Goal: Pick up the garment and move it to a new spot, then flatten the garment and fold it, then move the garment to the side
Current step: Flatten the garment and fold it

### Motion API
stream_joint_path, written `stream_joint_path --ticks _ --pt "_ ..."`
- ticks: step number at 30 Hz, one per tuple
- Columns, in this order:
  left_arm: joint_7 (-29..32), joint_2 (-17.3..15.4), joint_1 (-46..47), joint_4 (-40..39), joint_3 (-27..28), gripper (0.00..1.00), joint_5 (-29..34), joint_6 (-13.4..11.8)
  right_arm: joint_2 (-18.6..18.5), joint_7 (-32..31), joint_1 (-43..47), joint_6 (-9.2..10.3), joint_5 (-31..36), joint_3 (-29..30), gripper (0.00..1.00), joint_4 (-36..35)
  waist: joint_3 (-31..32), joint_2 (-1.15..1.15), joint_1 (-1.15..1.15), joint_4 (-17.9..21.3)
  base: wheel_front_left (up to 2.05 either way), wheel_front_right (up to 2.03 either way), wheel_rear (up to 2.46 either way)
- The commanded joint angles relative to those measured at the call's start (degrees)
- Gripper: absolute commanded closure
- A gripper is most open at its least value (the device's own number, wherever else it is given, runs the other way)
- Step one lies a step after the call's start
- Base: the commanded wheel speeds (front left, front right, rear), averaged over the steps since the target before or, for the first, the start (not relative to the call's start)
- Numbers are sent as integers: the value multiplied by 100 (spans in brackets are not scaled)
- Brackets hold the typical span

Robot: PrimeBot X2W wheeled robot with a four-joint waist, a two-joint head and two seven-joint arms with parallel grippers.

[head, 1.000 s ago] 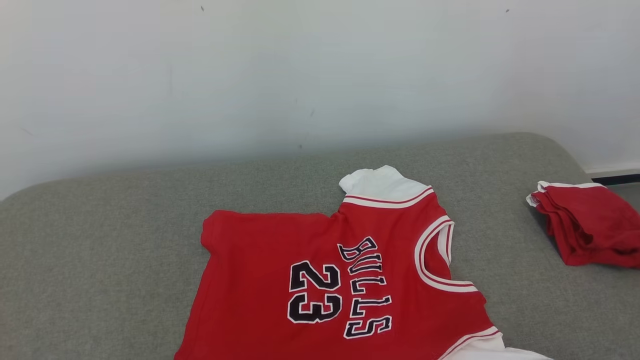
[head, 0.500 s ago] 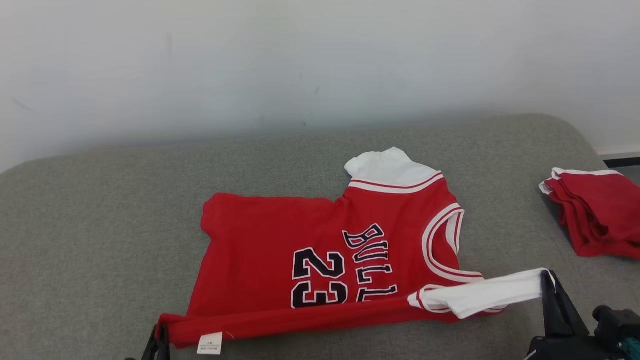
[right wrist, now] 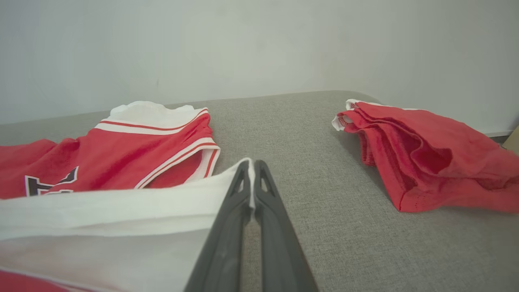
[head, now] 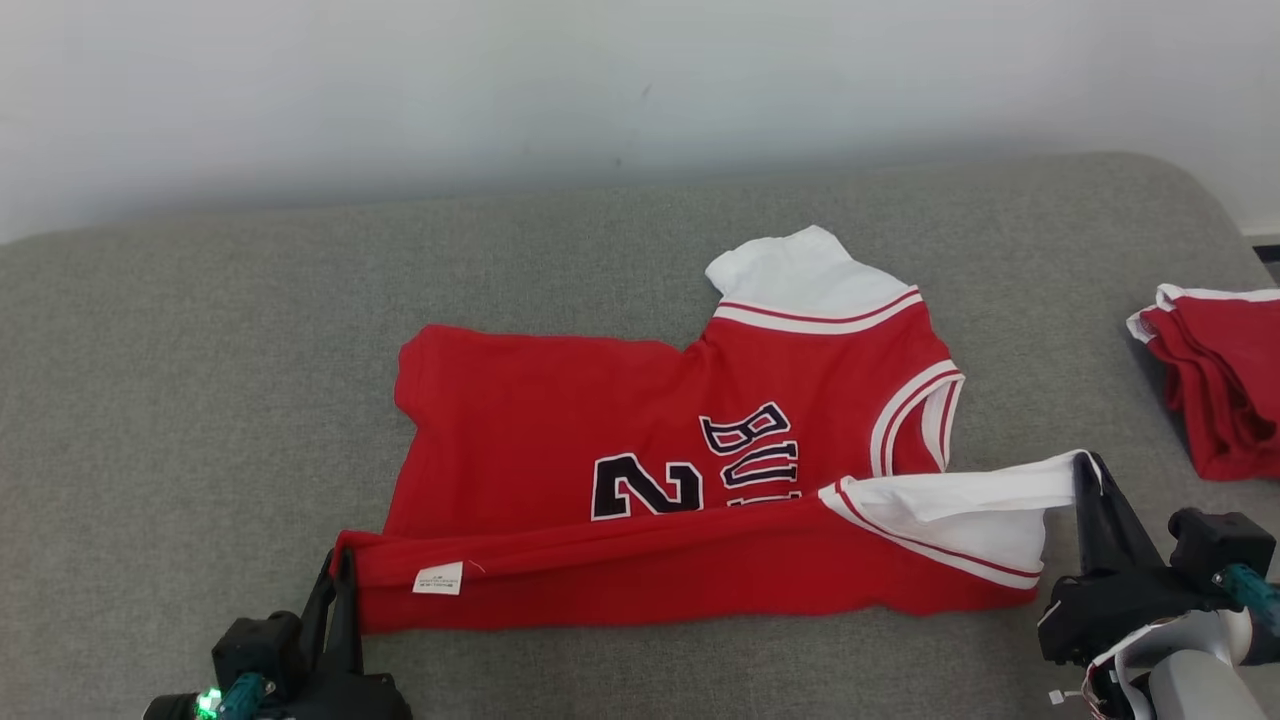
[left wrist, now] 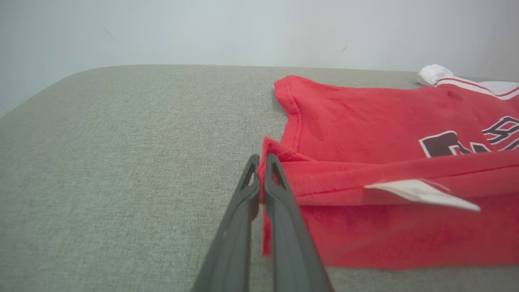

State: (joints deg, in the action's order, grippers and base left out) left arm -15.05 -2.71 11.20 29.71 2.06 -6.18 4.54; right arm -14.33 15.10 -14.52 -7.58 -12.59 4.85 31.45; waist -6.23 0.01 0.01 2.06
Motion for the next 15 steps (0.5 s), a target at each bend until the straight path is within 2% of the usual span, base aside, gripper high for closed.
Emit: stream_joint_path --ticks 1,4,5,6,7,8,15 --pt "-16 -33 72 38 5 100 23 -20 -22 1 -75 20 39 -2 100 35 -182 -1 -1 -53 0 0 0" --pt "-16 -33 195 97 -19 100 -2 -57 -2 2 -190 20 33 -3 100 164 -299 -1 -1 -55 0 0 0" --pt "-16 -33 232 90 -24 100 6 -61 9 2 -229 20 27 2 61 179 -330 -1 -1 -51 0 0 0" --pt "-16 -33 249 60 -32 80 35 -74 41 1 -254 20 27 -2 25 190 -356 -1 -1 -46 0 0 0" --pt "-16 -33 250 40 -37 3 42 -92 66 1 -276 20 13 8 0 187 -373 -1 -1 -40 0 0 0" --pt "-16 -32 258 -24 -44 0 56 -106 69 2 -291 20 7 14 0 153 -389 -1 -1 -35 0 0 0" --pt "-16 -27 25 -364 -75 0 32 -255 153 0 -17 19 -20 125 0 -147 -395 -1 -1 12 0 0 0"
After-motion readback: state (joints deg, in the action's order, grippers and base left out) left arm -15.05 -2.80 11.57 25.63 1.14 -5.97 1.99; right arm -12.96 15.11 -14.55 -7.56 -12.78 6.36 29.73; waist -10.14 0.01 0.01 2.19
